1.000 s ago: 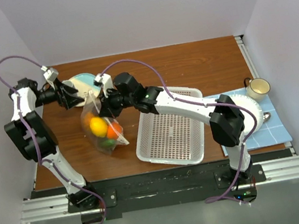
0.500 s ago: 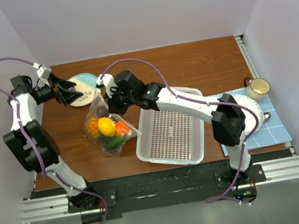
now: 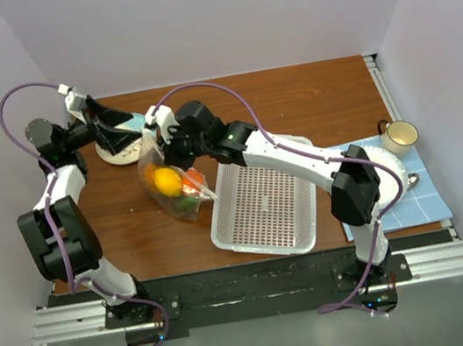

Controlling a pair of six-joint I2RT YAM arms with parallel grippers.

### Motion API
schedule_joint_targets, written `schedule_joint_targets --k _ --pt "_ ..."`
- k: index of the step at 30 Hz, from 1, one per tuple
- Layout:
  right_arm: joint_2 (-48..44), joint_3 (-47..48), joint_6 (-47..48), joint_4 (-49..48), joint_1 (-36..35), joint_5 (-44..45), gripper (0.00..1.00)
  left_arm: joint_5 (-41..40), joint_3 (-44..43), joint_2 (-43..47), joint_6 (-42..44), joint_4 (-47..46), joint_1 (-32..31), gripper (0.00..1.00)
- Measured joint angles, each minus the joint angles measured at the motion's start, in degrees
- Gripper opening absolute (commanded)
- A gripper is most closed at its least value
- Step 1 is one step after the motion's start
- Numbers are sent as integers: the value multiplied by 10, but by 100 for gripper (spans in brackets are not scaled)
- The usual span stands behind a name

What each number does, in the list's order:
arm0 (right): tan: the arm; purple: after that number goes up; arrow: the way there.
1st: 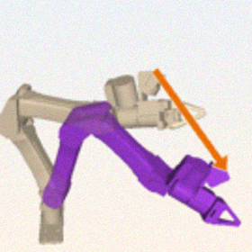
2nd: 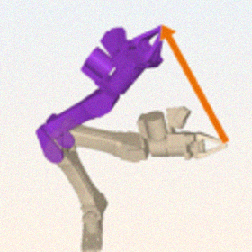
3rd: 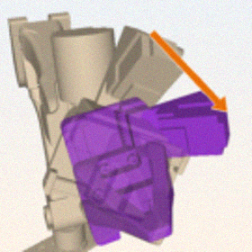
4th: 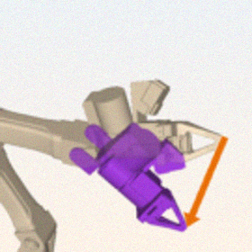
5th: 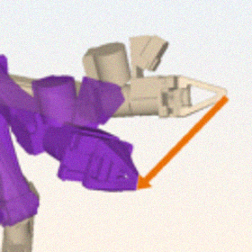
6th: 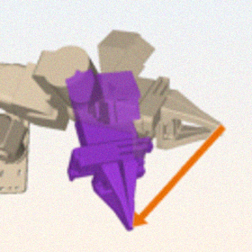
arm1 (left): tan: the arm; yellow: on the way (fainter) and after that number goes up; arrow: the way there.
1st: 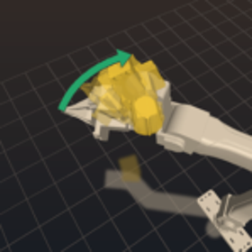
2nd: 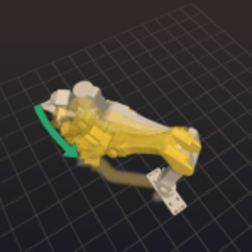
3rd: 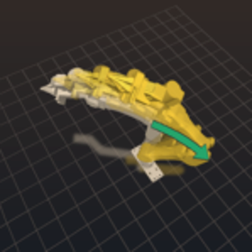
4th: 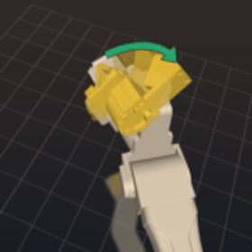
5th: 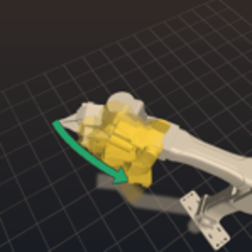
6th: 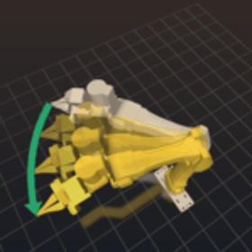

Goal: Open the zip-top bag and remove the fake food

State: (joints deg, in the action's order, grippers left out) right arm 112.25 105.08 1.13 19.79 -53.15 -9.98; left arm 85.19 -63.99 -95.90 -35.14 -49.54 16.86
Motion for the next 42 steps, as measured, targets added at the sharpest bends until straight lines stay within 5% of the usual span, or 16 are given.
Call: schedule_joint_targets --k 6,13,22,33,39,42 --pt "0 0 6 0 0 3 0 3 31 -39 -228 -191 2 99" --pt "0 0 12 0 0 5 0 2 73 -108 -390 -224 -6 98" --pt "0 0 13 0 0 6 0 3 69 -113 -433 -236 -26 86" --pt "0 0 10 0 0 22 0 3 49 -113 -449 -241 -31 49" --pt "0 -3 9 -5 1 61 0 3 47 -113 -459 -242 -26 47" --pt "0 -5 7 -10 3 75 0 3 41 -113 -467 -242 -18 55"
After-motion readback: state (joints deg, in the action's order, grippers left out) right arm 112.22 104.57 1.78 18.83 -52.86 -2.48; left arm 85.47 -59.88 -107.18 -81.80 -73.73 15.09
